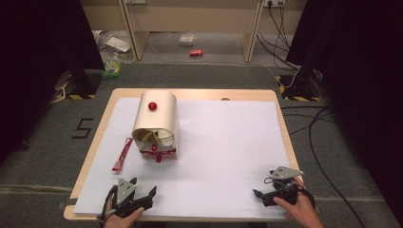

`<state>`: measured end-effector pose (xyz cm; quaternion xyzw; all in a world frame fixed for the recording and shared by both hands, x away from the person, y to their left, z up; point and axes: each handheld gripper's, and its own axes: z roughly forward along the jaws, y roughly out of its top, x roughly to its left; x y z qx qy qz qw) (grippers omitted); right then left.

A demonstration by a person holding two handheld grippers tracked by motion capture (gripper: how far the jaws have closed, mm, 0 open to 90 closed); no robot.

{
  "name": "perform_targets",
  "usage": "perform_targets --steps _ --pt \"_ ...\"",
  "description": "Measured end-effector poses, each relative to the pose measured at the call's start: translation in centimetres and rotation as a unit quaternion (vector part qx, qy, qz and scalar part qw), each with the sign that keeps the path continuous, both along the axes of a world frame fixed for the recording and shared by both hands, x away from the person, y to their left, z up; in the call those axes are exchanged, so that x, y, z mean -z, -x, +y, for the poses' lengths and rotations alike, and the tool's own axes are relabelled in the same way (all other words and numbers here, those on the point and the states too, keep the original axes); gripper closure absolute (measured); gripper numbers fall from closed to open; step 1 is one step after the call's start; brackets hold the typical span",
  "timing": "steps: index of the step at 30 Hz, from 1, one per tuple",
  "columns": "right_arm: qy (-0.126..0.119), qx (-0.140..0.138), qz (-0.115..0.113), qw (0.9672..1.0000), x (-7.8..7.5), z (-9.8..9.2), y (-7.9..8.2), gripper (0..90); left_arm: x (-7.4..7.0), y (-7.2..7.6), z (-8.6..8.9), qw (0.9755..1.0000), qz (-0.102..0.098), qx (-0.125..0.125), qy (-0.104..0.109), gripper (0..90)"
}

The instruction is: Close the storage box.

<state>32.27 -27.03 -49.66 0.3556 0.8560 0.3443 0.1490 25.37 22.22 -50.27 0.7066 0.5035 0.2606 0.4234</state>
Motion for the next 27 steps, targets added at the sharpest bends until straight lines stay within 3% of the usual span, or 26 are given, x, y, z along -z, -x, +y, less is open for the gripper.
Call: perform_targets --steps 27 --pt "0.0 0.0 0.0 1.0 0.0 0.0 0.0 1.2 0.7 2.1 0.0 0.9999 0.0 0.012 -0.001 15.3"
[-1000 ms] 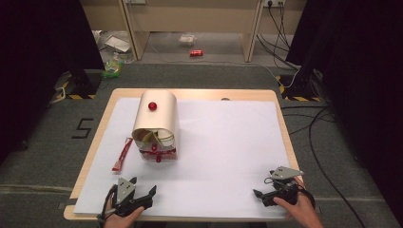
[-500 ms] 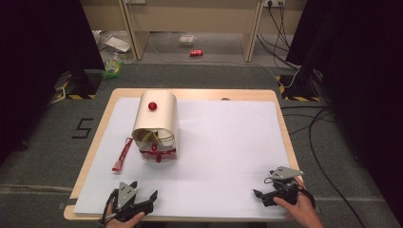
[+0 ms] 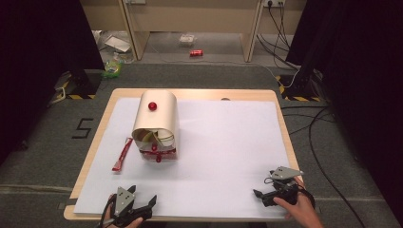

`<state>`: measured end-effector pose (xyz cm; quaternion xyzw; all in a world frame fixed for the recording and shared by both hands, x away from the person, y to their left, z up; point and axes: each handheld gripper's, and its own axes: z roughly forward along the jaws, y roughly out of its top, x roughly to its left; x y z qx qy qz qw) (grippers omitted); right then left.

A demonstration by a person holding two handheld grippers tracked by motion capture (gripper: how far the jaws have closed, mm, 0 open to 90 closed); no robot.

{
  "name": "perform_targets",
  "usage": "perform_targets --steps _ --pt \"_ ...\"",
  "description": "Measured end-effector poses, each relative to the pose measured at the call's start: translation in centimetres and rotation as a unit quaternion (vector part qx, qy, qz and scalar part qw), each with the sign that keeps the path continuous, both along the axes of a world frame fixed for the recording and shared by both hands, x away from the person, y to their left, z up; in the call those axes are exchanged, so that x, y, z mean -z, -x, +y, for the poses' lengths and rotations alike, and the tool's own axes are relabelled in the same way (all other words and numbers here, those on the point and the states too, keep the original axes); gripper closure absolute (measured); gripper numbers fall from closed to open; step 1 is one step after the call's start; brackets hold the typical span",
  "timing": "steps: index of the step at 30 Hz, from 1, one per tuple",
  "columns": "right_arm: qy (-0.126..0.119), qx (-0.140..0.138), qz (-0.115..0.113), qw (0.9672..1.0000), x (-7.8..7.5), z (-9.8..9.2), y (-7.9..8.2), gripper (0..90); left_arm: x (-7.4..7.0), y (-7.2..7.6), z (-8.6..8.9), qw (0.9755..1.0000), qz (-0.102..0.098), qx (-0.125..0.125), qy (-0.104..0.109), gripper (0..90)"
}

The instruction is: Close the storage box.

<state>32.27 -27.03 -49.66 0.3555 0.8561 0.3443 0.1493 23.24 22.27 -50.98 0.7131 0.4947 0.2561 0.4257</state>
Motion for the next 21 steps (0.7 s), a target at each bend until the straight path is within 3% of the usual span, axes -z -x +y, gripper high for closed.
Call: perform_targets --steps 21 --pt "0.0 0.0 -0.001 1.0 0.0 0.0 0.0 1.3 0.6 1.7 -0.3 0.9996 0.007 0.004 -0.026 15.3"
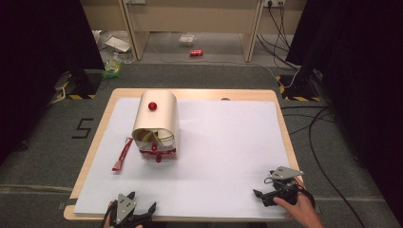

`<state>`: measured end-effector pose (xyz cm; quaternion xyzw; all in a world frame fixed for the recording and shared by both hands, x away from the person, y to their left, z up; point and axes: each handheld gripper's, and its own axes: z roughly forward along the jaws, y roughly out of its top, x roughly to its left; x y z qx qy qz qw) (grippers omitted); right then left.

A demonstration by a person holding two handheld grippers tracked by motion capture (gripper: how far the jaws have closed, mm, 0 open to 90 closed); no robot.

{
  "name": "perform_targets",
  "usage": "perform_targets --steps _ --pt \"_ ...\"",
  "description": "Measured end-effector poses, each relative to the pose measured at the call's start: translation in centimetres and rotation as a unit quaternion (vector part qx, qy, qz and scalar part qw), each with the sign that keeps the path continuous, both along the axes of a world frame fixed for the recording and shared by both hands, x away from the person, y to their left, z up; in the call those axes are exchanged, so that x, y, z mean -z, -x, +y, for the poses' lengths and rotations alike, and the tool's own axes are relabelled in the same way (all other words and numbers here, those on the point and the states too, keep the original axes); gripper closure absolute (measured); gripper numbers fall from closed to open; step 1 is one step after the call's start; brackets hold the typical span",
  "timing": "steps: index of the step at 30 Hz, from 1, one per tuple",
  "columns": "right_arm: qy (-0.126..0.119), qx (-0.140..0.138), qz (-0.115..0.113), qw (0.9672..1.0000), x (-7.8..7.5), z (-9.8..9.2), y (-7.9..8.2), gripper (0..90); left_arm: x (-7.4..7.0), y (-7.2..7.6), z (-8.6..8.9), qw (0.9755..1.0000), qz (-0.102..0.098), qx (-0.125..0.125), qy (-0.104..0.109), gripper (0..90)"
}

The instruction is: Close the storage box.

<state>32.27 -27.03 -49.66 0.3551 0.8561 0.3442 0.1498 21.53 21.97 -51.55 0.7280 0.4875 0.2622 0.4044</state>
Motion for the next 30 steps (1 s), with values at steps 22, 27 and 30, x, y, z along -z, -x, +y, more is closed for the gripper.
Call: perform_targets --steps 22,27,30 --pt "0.0 0.0 -0.001 1.0 0.0 0.0 0.0 1.3 0.5 1.7 -0.2 0.9999 -0.005 -0.011 0.011 15.1" --pt "0.0 0.0 -0.001 1.0 0.0 0.0 0.0 1.3 0.6 2.2 -0.3 0.9997 -0.012 -0.016 0.014 15.2" --pt "0.0 0.0 -0.001 1.0 0.0 0.0 0.0 1.3 0.7 2.2 -0.2 0.9997 -0.013 -0.016 0.015 15.1"
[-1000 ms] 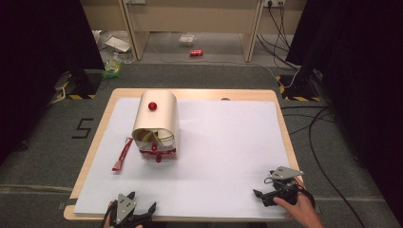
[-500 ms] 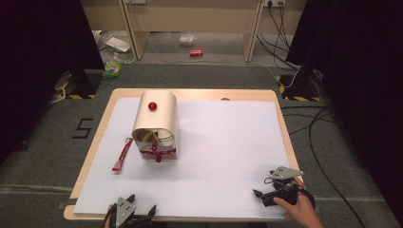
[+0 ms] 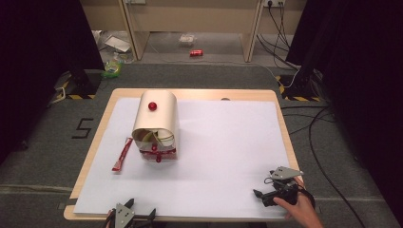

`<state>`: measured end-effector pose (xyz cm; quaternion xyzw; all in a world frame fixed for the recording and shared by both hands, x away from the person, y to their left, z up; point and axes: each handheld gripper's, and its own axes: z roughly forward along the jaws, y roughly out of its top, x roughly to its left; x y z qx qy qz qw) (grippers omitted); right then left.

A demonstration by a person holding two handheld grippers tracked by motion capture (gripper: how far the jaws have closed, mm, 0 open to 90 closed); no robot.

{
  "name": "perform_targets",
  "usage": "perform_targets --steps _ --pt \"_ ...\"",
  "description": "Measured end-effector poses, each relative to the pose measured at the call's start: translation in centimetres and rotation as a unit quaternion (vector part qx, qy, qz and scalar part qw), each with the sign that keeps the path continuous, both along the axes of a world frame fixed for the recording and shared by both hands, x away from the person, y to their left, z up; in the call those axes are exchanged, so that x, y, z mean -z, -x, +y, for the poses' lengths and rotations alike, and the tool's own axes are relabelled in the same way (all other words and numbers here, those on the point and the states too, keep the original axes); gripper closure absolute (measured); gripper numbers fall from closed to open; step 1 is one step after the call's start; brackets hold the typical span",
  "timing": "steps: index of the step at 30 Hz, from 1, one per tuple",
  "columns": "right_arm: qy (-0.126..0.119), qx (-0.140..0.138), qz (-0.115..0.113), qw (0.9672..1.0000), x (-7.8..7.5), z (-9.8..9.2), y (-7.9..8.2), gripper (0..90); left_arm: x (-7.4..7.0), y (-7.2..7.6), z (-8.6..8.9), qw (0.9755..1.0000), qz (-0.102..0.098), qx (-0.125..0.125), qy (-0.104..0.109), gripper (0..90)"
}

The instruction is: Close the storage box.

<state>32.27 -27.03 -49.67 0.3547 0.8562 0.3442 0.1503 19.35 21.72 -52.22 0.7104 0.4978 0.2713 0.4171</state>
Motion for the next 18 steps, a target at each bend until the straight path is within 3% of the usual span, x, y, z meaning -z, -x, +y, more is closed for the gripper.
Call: perform_targets --steps 18 --pt "0.0 0.0 0.0 1.0 0.0 0.0 0.0 1.3 0.08 0.02 0.04 1.0 -0.003 0.0 0.003 15.1"
